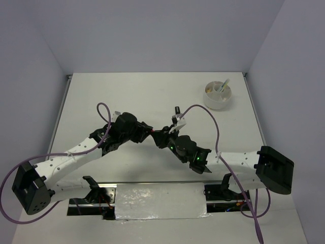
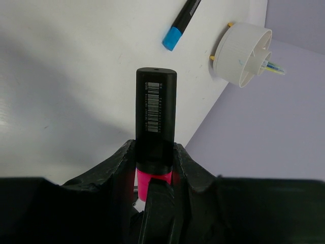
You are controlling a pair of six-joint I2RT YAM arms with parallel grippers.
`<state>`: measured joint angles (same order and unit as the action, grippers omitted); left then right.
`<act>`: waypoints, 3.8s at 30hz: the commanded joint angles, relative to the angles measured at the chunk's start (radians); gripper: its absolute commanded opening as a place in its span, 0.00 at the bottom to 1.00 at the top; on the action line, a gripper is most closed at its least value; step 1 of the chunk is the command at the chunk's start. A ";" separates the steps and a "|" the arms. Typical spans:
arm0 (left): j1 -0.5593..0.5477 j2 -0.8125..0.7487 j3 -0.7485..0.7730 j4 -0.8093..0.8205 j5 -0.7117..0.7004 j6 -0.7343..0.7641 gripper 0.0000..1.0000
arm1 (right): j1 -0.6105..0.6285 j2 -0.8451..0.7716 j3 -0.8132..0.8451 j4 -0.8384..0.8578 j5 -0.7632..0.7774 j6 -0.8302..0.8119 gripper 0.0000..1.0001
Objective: Sort the stationery into containers
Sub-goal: Place the pen in the storage box, then pick up the pen from the center of the board.
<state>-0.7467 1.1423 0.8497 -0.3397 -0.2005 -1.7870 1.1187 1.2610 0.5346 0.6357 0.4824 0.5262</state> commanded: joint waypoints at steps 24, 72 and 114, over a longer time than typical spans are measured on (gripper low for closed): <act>-0.003 -0.046 -0.040 0.090 -0.016 -0.011 0.00 | 0.010 -0.049 -0.007 0.050 0.044 -0.011 0.00; 0.119 -0.157 -0.023 0.030 0.243 1.143 0.99 | -1.460 0.287 0.880 -1.249 -0.519 -0.284 0.00; 0.095 0.189 0.176 0.026 0.101 1.089 0.98 | -1.091 0.175 0.983 -1.297 -0.464 -0.270 0.76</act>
<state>-0.6323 1.2671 0.9443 -0.3145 -0.0250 -0.6659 -0.0376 1.6127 1.5238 -0.6754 -0.0223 0.2455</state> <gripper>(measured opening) 0.985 0.758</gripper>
